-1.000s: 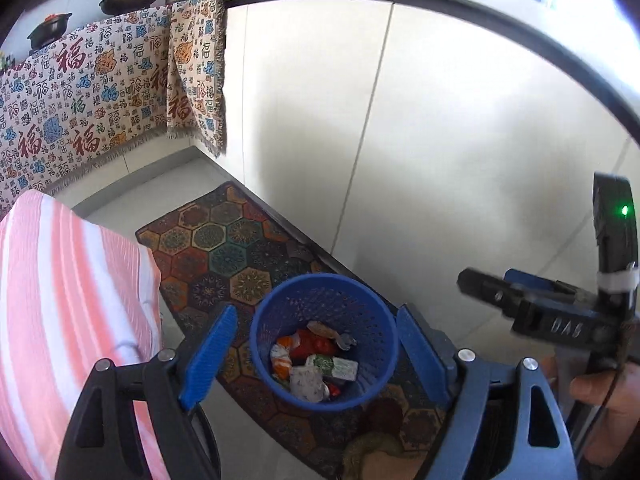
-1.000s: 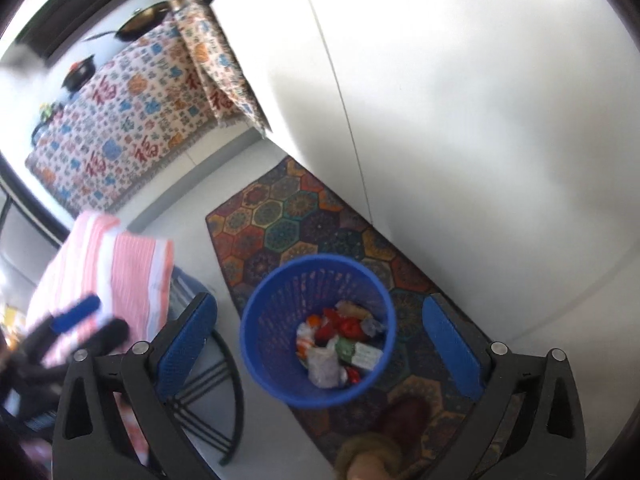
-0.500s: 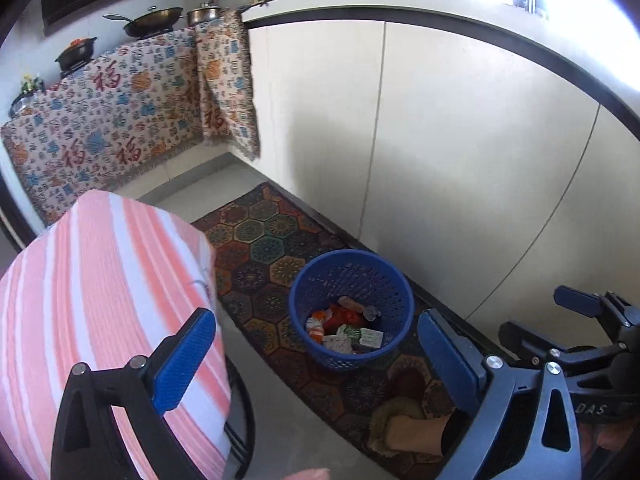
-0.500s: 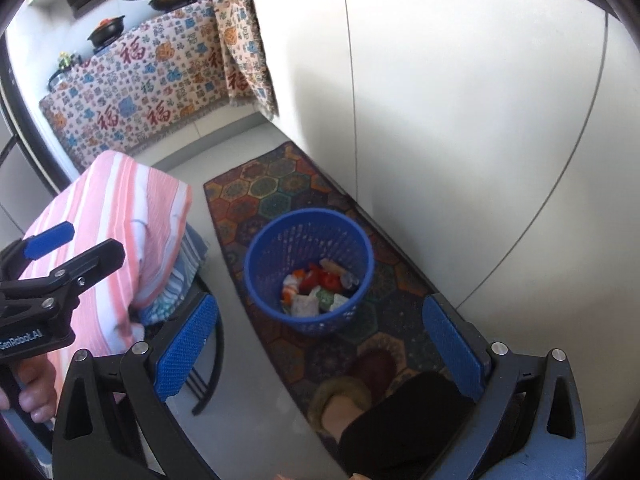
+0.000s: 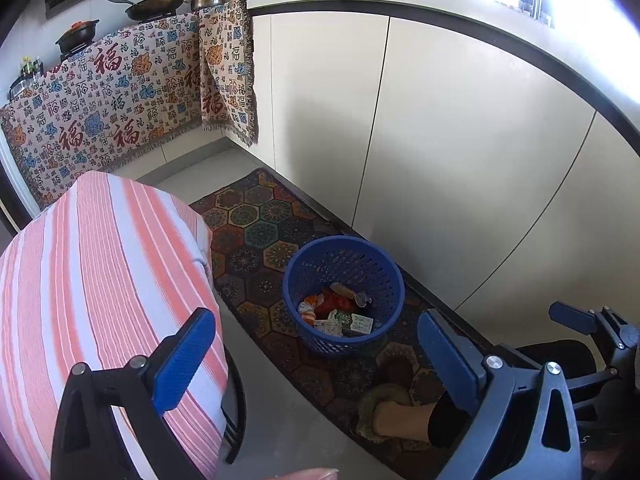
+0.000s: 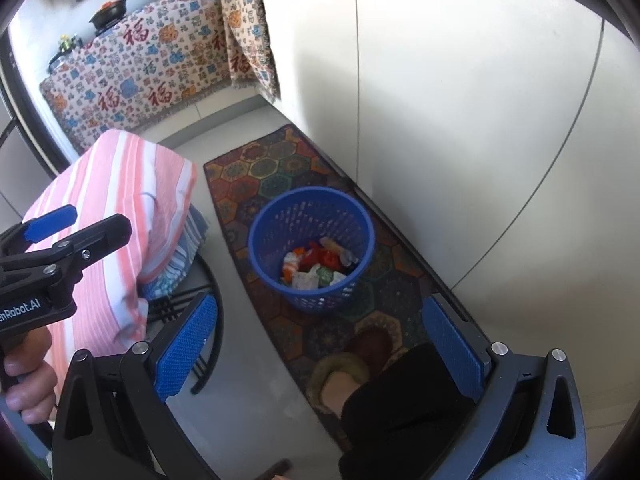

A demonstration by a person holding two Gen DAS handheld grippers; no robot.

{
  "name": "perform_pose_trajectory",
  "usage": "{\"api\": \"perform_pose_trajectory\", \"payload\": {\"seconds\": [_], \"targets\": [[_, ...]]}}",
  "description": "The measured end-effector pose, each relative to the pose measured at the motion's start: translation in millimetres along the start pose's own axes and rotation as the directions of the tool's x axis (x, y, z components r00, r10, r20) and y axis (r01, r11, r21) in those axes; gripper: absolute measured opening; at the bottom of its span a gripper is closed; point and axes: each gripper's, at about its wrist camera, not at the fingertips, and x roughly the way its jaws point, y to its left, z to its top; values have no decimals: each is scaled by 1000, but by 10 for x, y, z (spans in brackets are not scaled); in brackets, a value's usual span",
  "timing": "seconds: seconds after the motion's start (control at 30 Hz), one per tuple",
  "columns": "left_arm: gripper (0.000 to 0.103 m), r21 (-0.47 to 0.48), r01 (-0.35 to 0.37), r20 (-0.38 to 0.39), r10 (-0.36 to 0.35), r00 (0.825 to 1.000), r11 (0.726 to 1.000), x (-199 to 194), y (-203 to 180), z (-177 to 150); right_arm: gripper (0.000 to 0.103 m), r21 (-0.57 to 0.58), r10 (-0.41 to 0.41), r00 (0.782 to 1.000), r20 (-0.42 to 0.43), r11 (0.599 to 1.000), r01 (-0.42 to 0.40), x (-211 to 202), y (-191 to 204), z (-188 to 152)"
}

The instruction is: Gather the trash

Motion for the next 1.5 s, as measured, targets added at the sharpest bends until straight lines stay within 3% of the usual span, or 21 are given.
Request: {"api": "perform_pose_trajectory", "payload": {"seconds": [0.73, 1.5], "targets": [[103, 6, -38, -7, 38, 999, 999, 26, -55, 23, 103, 12, -4, 1000, -9, 1000, 4, -43, -16, -4], [103, 12, -29, -20, 30, 999, 999, 54, -73, 20, 103, 17, -8, 1000, -15, 1000, 8, -38, -18, -8]]}}
